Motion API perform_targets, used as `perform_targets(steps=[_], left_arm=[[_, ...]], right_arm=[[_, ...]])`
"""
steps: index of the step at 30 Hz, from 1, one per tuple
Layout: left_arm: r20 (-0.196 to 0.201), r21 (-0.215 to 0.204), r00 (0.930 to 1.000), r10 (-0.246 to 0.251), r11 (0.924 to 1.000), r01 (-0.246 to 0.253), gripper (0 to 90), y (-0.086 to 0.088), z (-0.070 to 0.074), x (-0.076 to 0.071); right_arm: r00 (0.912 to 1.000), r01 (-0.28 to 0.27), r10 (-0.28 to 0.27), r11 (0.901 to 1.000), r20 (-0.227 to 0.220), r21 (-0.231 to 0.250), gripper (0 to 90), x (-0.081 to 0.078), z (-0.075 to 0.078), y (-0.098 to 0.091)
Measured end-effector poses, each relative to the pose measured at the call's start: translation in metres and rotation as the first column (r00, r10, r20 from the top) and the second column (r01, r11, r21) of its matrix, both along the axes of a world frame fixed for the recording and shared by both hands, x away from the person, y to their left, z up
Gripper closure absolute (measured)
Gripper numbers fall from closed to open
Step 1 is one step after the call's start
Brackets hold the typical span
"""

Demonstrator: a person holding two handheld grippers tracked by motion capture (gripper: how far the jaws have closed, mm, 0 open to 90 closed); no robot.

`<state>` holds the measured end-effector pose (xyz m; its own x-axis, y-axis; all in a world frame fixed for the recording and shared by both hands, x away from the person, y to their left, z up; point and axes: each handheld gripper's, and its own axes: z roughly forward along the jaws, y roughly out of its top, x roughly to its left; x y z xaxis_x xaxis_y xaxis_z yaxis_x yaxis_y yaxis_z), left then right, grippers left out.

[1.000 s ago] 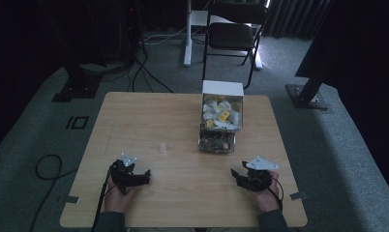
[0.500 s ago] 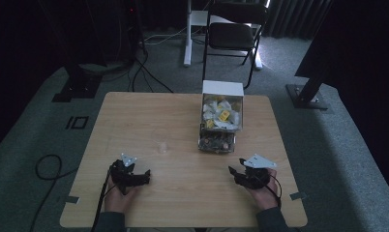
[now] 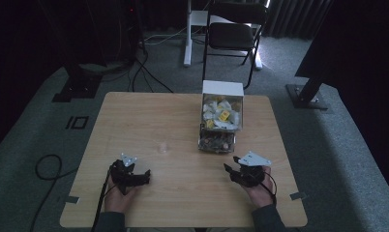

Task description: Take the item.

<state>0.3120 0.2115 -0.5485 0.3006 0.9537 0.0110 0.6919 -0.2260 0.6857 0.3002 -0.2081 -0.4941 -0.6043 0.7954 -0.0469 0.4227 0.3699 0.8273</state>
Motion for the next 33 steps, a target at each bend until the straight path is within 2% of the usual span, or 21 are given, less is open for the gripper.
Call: perform_targets(steps=[33], left_arm=[[0.0,0.0,1.0,0.001,1.0,-0.001,1.2,0.0,0.0,0.0]], right_arm=[[0.9989,-0.022,0.022,0.9998,0.041,-0.003,53.1,0.017,0.01,0.02]])
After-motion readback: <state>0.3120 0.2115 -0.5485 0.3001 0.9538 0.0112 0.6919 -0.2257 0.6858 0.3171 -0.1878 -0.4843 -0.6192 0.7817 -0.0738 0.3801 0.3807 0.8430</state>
